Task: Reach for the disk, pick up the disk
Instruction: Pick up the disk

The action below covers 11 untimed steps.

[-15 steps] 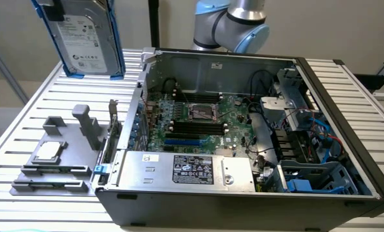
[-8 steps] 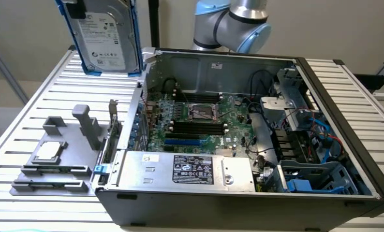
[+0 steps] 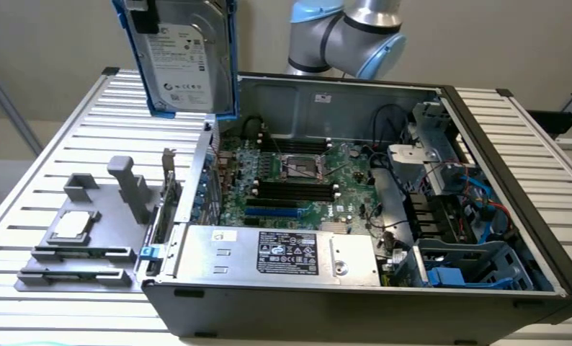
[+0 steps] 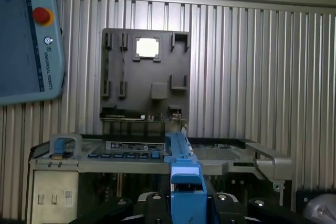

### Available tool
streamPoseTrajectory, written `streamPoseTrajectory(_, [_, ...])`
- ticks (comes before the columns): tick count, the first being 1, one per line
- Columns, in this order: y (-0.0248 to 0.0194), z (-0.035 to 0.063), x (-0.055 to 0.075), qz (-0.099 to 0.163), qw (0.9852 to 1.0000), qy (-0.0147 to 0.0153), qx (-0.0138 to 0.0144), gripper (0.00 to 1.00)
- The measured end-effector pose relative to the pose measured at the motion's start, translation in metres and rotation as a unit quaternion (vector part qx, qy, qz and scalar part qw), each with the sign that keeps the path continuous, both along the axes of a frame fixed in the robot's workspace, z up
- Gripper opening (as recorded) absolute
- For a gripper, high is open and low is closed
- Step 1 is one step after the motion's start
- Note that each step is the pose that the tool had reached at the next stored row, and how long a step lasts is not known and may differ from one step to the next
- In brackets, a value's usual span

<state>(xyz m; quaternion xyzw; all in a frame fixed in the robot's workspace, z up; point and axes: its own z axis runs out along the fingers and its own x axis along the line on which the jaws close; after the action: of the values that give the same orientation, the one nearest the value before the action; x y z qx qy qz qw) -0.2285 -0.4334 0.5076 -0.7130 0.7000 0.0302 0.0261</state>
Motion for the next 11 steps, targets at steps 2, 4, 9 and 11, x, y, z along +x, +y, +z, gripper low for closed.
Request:
streamPoseTrajectory(2, [-0.0032, 0.0000, 0.009, 0.000, 1.0000, 0.0004, 0.0000, 0.33])
streamPoseTrajectory(4, [-0.0064, 0.0000, 0.017, 0.000, 1.0000, 0.0007, 0.0000, 0.33])
streamPoseTrajectory(9, [-0.0150, 0.0000, 0.037, 0.000, 1.0000, 0.0018, 0.0000, 0.33])
streamPoseTrajectory(11, [-0.0190, 0.0000, 0.045, 0.000, 1.0000, 0.0022, 0.0000, 0.33])
